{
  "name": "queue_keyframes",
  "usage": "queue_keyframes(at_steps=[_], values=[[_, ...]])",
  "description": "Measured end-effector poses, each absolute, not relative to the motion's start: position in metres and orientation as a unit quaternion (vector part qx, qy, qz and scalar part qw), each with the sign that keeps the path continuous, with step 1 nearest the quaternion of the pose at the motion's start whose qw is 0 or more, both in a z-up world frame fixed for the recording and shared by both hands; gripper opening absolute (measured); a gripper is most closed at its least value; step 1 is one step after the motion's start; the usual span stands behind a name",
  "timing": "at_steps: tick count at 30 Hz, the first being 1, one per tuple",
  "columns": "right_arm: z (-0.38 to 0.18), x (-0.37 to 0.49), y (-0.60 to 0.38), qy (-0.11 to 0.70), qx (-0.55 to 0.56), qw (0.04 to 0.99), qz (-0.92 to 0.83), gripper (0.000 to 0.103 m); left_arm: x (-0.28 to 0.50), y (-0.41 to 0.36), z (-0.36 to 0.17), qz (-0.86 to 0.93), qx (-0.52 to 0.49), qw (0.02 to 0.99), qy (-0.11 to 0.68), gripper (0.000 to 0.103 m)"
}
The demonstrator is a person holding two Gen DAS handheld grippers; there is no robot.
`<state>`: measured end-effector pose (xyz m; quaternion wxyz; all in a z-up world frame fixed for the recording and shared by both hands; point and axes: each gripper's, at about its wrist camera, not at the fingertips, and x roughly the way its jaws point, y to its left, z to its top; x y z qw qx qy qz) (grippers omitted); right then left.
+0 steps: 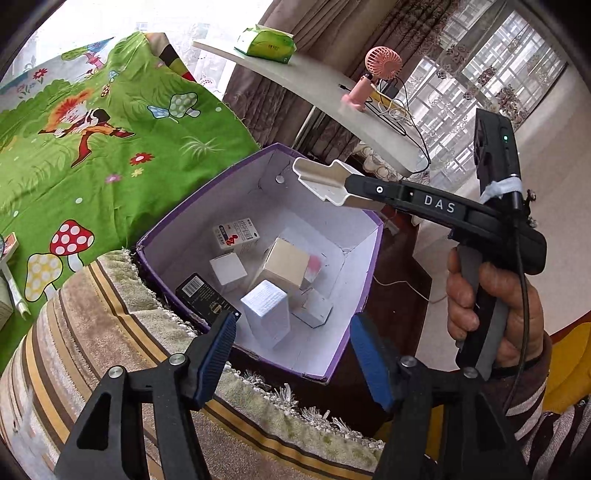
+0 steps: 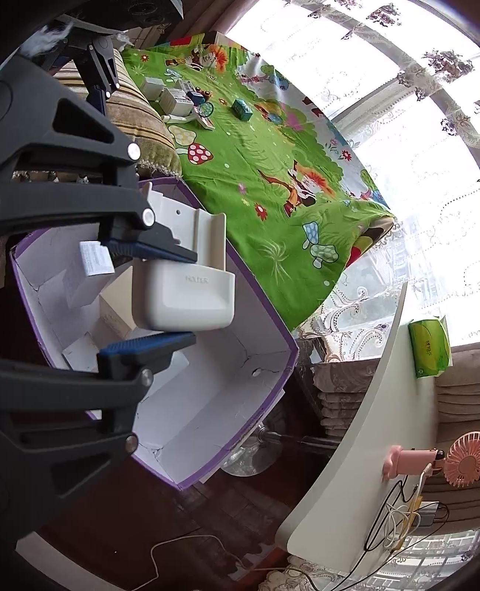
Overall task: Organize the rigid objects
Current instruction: 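Carry both items over the purple box and open both tools, then move both tools back over the remaining boxes on the bed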
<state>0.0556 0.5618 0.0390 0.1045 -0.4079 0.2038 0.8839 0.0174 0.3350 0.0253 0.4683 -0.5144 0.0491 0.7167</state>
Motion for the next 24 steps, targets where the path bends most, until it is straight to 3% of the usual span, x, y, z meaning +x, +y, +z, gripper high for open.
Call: queue_keyframes(at_steps=[13, 14, 16, 18, 24], values=[[0.031, 0.047, 0.573, 0.206, -0.412, 0.132, 0.878, 0.041, -0.021, 0.257, 0.032, 0.769, -0.503, 0.393, -0.034, 0.066], [0.031, 0.046, 0.574, 0.208, -0.412, 0.133, 0.877, 0.044, -0.023, 0.252, 0.032, 0.771, -0.503, 0.389, -0.041, 0.066], [0.032, 0.046, 0.576, 0.212, -0.406, 0.14, 0.878, 0.063, -0.026, 0.244, 0.031, 0.773, -0.504, 0.382, -0.051, 0.066], [0.033, 0.045, 0.576, 0.211, -0.404, 0.145, 0.878, 0.071, -0.029, 0.237, 0.03, 0.775, -0.504, 0.377, -0.058, 0.066], [0.033, 0.047, 0.576, 0.212, -0.407, 0.144, 0.876, 0.072, -0.032, 0.225, 0.03, 0.782, -0.5, 0.367, -0.069, 0.066]])
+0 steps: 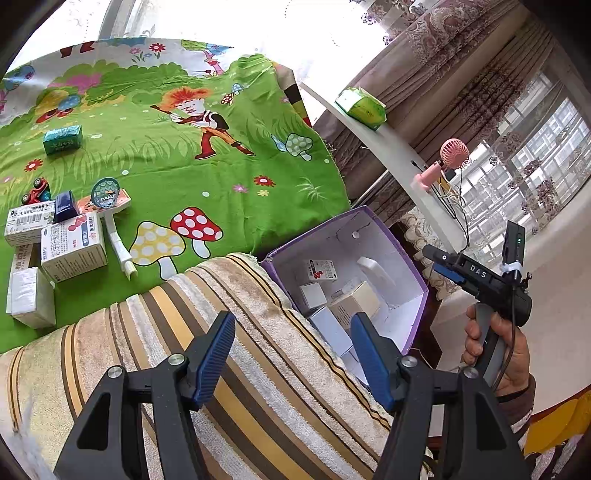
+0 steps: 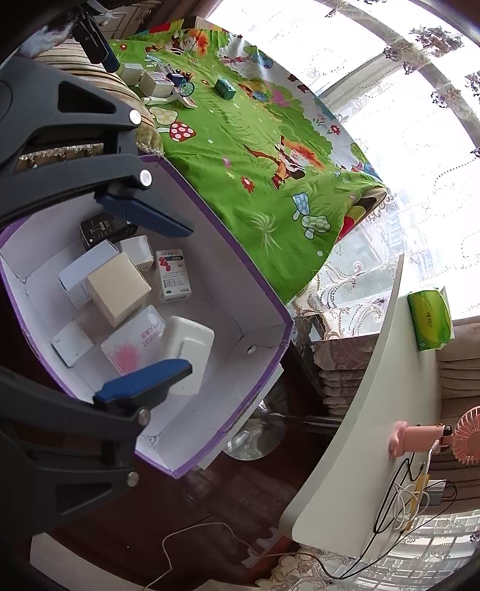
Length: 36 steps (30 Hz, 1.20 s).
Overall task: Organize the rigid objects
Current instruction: 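Move both tools back over the remaining boxes on the bed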
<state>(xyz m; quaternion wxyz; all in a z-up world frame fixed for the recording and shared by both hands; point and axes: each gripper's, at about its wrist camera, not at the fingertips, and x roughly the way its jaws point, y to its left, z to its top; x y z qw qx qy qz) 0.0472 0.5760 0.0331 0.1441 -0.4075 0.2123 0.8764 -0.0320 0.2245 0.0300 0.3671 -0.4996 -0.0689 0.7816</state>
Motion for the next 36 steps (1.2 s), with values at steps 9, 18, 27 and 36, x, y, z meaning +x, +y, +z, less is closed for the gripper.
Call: queue_keyframes(at_steps=[9, 18, 27, 36], values=[[0.033, 0.043, 0.567, 0.207, -0.414, 0.13, 0.877, 0.073, -0.039, 0.199, 0.031, 0.794, -0.494, 0.343, -0.089, 0.066], [0.031, 0.034, 0.544, 0.194, -0.424, 0.105, 0.879, 0.075, -0.046, 0.152, 0.029, 0.811, -0.488, 0.3, -0.117, 0.066], [0.026, 0.018, 0.509, 0.171, -0.441, 0.073, 0.878, 0.075, -0.053, 0.097, 0.023, 0.825, -0.487, 0.249, -0.14, 0.066], [0.019, 0.003, 0.47, 0.144, -0.46, 0.038, 0.875, 0.075, -0.067, 0.065, 0.016, 0.837, -0.497, 0.2, -0.113, 0.066]])
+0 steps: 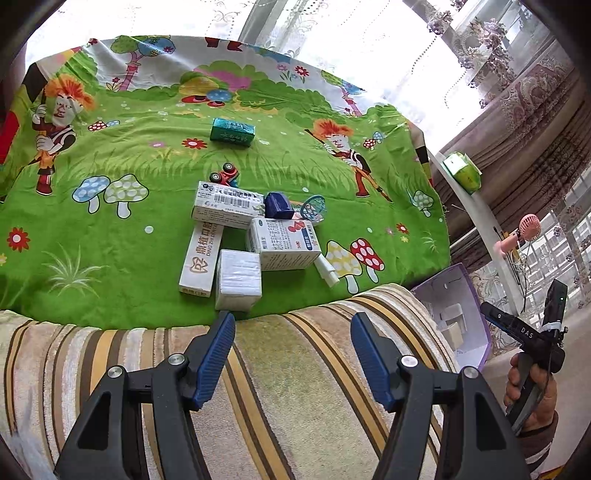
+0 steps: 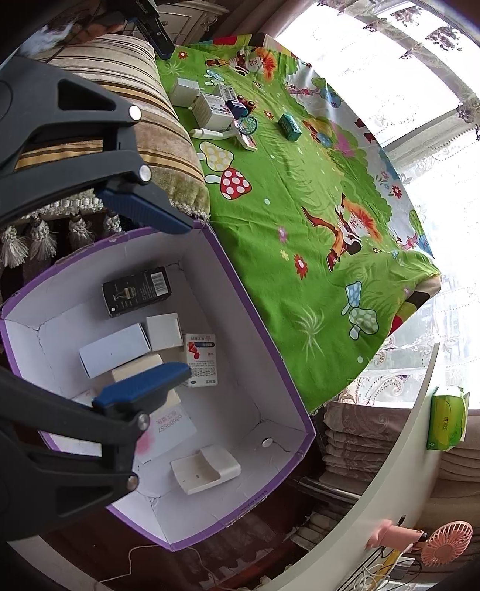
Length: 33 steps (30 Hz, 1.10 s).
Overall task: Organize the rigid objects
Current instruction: 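Move both tools back over the remaining boxes on the bed, then grasp a small white box with the left tool while the right tool grasps the medicine box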
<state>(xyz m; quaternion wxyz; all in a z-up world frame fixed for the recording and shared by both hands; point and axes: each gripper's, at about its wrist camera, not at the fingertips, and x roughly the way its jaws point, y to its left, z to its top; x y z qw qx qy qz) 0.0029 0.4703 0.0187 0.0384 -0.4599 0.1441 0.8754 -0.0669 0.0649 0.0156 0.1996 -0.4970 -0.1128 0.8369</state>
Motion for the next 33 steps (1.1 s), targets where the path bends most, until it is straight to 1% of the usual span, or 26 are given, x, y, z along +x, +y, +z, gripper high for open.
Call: queue_keyframes(at_steps=[9, 22, 24, 25, 27, 28, 29, 33], values=[[0.015, -0.013, 0.425, 0.114, -0.475, -0.001, 0.873, 0.075, -0.097, 0.069, 0.0, 0.832, -0.531, 0.148, -0.057, 0.066], [0.018, -0.043, 0.361, 0.066, -0.482, -0.055, 0.872, 0.076, -0.131, 0.089, -0.028, 0.812, -0.572, 0.113, -0.01, 0.065], [0.018, -0.048, 0.35, 0.056, -0.484, -0.064, 0.871, 0.076, -0.132, 0.091, -0.031, 0.81, -0.576, 0.112, -0.005, 0.056], [0.018, -0.05, 0.344, 0.052, -0.485, -0.069, 0.87, 0.076, -0.134, 0.091, -0.033, 0.808, -0.578, 0.112, -0.005, 0.054], [0.018, -0.054, 0.333, 0.043, -0.486, -0.078, 0.869, 0.076, -0.135, 0.091, -0.037, 0.804, -0.583, 0.115, -0.007, 0.044], [0.018, -0.056, 0.327, 0.039, -0.487, -0.083, 0.869, 0.076, -0.136, 0.09, -0.038, 0.803, -0.584, 0.118, -0.011, 0.041], [0.018, -0.058, 0.321, 0.034, -0.487, -0.087, 0.868, 0.076, -0.136, 0.089, -0.04, 0.801, -0.586, 0.119, -0.014, 0.036], [0.018, -0.064, 0.299, 0.015, -0.488, -0.104, 0.866, 0.077, -0.134, 0.084, -0.038, 0.802, -0.582, 0.128, -0.033, 0.036]])
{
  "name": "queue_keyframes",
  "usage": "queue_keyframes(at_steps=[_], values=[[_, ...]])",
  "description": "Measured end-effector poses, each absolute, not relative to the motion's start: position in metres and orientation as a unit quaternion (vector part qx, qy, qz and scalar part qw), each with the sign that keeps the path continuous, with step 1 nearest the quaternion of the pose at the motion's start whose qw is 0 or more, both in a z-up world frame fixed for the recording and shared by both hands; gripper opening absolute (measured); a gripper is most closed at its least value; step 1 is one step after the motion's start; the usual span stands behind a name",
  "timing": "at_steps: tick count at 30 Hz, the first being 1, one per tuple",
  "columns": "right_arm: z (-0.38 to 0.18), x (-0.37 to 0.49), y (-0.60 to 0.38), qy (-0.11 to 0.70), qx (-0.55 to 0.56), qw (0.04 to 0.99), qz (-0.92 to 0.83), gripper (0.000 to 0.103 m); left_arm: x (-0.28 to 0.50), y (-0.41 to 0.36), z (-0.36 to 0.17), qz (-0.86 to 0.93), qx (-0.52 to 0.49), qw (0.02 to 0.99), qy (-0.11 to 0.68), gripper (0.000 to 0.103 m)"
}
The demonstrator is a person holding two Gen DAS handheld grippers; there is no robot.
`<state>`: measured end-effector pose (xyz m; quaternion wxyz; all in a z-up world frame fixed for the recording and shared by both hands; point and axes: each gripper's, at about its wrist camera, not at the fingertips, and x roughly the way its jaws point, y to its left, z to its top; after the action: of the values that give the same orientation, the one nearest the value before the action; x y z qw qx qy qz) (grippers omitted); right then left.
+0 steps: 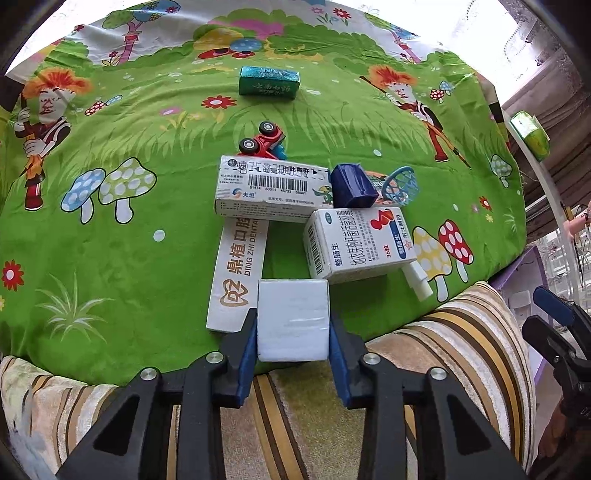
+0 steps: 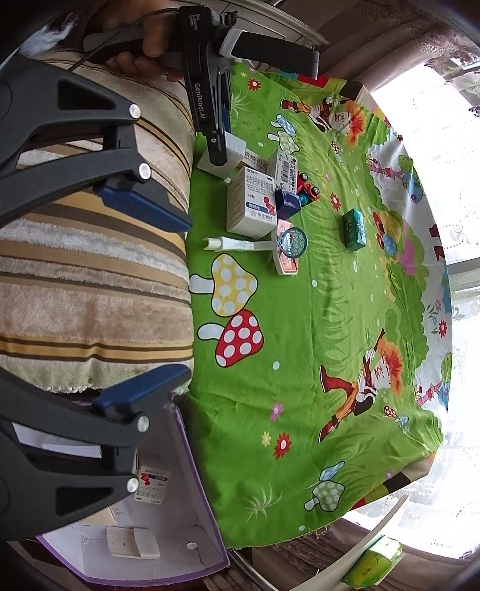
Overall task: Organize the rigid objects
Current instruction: 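Grasp a small white box with the left tool while the right tool grasps the medicine box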
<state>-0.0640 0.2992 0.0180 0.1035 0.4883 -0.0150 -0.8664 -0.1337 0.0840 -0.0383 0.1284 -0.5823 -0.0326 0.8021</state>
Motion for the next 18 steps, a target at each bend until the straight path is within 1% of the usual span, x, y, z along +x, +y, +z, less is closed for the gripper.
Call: queue_keyframes(at_steps=[8, 18], values=[[0.012, -0.077, 0.264, 0.01, 0.499, 0.124, -0.858, 0.081, -0.122, 0.067, -0.028, 0.806, -0.569, 0.142, -0.076, 0.036], [-0.003, -0.097, 0.216, 0.039, 0.525, 0.151, -0.837, 0.082, -0.09, 0.02, -0.014, 0.822, -0.521, 0.15, -0.174, 0.036]])
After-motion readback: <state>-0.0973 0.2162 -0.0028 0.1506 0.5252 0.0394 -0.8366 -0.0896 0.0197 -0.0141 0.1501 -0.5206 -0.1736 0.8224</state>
